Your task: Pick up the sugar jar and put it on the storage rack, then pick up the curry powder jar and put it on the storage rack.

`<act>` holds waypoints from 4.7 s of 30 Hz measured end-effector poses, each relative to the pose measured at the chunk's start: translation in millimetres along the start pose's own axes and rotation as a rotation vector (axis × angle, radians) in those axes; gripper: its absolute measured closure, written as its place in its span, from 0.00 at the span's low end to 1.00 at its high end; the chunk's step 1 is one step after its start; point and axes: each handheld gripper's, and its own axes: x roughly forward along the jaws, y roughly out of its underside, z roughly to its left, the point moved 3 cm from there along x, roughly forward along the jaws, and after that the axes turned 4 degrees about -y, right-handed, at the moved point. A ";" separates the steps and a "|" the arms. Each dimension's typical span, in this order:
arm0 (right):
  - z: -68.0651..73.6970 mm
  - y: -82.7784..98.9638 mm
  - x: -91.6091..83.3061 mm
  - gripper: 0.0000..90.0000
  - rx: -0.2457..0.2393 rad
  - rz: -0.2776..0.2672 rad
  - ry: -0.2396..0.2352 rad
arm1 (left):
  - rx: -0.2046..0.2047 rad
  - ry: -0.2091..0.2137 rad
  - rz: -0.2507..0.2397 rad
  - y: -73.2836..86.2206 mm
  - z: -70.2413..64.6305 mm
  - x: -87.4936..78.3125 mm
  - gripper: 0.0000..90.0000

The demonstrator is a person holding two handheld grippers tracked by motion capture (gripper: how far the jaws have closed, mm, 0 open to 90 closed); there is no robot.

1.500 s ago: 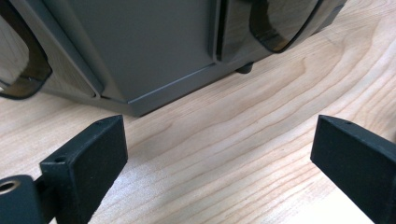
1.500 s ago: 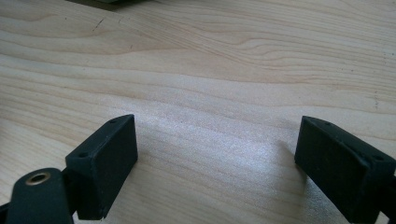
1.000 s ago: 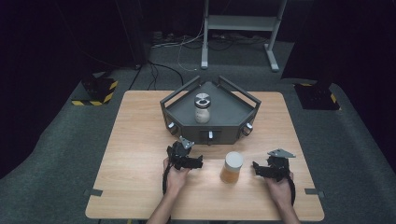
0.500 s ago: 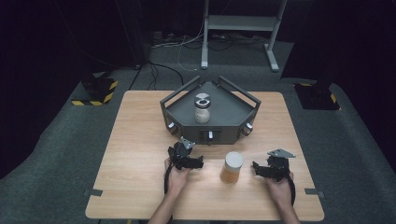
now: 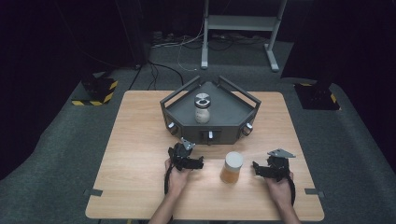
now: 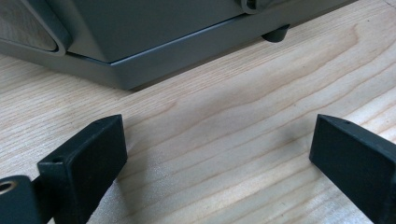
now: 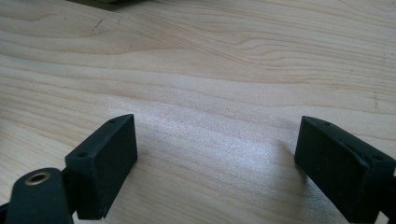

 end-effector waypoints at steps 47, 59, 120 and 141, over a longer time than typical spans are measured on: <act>-12.9 2.9 -6.3 0.09 -0.002 -0.009 -0.089 | 0.000 0.000 -0.002 0.2 -0.1 -0.1 0.04; -14.4 8.8 -23.4 0.09 -0.066 -0.039 -0.225 | 0.000 0.001 -0.001 0.2 0.0 0.0 0.04; 50.2 -24.3 -16.7 0.27 -0.273 -0.141 -0.412 | 0.001 -0.001 -0.002 0.2 -0.2 -0.1 0.04; 51.2 -20.4 -19.9 0.37 -0.288 -0.184 -0.415 | 0.001 -0.001 -0.002 0.2 -0.2 -0.1 0.04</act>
